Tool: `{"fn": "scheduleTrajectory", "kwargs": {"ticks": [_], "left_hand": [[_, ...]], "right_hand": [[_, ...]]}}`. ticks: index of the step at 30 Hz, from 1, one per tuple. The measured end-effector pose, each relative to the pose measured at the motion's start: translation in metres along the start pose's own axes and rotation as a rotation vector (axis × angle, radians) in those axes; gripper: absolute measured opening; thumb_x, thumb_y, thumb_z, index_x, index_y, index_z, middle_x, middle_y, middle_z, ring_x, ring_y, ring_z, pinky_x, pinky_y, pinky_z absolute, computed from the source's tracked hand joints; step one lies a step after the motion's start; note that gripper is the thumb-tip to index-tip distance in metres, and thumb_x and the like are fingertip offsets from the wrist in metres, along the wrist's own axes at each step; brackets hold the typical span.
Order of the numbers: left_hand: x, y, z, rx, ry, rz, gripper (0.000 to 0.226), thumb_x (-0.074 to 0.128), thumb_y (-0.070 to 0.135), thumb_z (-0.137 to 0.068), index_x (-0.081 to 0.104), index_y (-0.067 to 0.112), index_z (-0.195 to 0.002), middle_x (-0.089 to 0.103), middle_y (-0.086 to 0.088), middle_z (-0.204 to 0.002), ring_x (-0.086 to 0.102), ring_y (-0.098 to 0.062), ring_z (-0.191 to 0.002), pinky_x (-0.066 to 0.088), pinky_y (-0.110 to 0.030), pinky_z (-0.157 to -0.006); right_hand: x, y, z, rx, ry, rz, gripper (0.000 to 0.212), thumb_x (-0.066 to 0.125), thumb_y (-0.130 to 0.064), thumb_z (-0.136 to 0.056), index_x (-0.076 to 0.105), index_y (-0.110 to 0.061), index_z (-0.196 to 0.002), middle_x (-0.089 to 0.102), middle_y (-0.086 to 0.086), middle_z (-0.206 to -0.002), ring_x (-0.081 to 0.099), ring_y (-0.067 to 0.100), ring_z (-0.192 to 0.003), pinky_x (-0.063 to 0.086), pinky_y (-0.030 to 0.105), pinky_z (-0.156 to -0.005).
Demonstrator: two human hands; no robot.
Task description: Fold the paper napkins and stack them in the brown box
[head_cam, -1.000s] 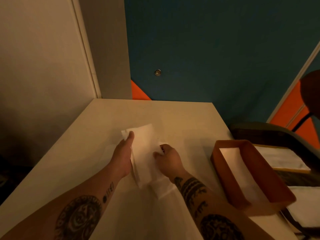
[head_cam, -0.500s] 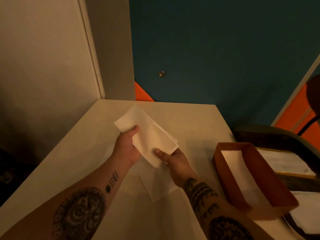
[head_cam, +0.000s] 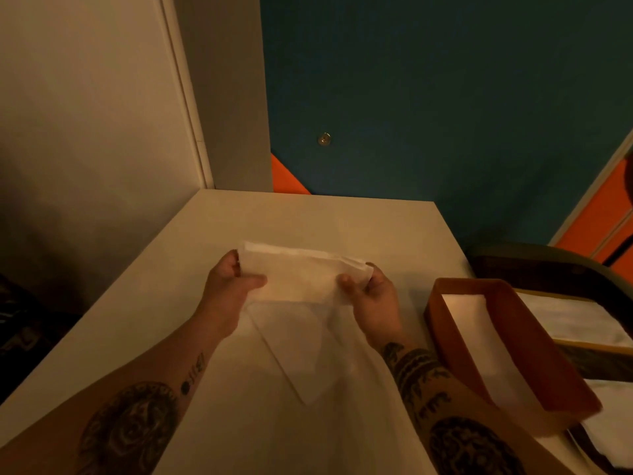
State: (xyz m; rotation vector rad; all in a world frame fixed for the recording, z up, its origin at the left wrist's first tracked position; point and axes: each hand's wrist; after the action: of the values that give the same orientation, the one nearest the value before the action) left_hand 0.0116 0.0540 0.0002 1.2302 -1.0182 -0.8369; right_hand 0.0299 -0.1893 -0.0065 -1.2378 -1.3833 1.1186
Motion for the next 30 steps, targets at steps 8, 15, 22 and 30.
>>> {"fn": "scheduleTrajectory", "kwargs": {"ticks": [8,15,22,30], "left_hand": [[-0.012,-0.029,0.028,0.035,0.003,-0.213,0.057,0.068,0.005,-0.055,0.065,0.029,-0.107,0.068,0.000,-0.094,0.062,-0.016,-0.080,0.050,-0.029,-0.066],[-0.007,-0.024,0.025,0.015,0.056,-0.092,0.065,0.071,0.005,-0.058,0.057,0.033,-0.115,0.067,-0.011,-0.113,0.064,-0.026,-0.096,0.053,-0.041,-0.083],[-0.001,-0.025,0.015,0.076,0.035,-0.142,0.063,0.064,-0.021,-0.079,0.057,0.030,-0.114,0.064,-0.001,-0.107,0.061,-0.017,-0.091,0.052,-0.033,-0.077],[-0.001,-0.027,0.012,0.074,0.056,-0.397,0.044,0.077,0.002,-0.082,0.063,0.028,-0.115,0.071,-0.004,-0.111,0.067,-0.026,-0.103,0.056,-0.040,-0.092]], "right_hand": [[0.010,0.018,0.019,0.104,-0.058,0.126,0.038,0.081,-0.017,-0.083,0.061,-0.030,-0.112,0.070,-0.001,-0.107,0.070,0.011,-0.087,0.061,0.027,-0.067],[0.004,0.016,0.017,0.082,-0.007,0.205,0.030,0.077,-0.018,-0.087,0.065,-0.021,-0.114,0.073,-0.007,-0.104,0.070,0.009,-0.094,0.058,0.025,-0.078],[0.005,0.011,0.013,0.059,0.008,0.198,0.016,0.078,-0.018,-0.086,0.068,-0.024,-0.096,0.075,-0.003,-0.089,0.070,0.014,-0.084,0.059,0.031,-0.072],[0.004,0.009,0.020,0.073,0.001,0.264,0.020,0.079,-0.013,-0.085,0.068,-0.022,-0.099,0.073,-0.008,-0.089,0.067,0.005,-0.080,0.050,0.011,-0.063]]}}
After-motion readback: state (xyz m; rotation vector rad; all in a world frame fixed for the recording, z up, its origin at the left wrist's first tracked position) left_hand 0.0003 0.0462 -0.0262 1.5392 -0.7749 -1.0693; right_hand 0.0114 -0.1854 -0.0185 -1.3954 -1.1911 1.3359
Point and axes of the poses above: each hand's wrist, its own z-axis away from the middle knuckle, its own x-axis out of the palm, y = z × x
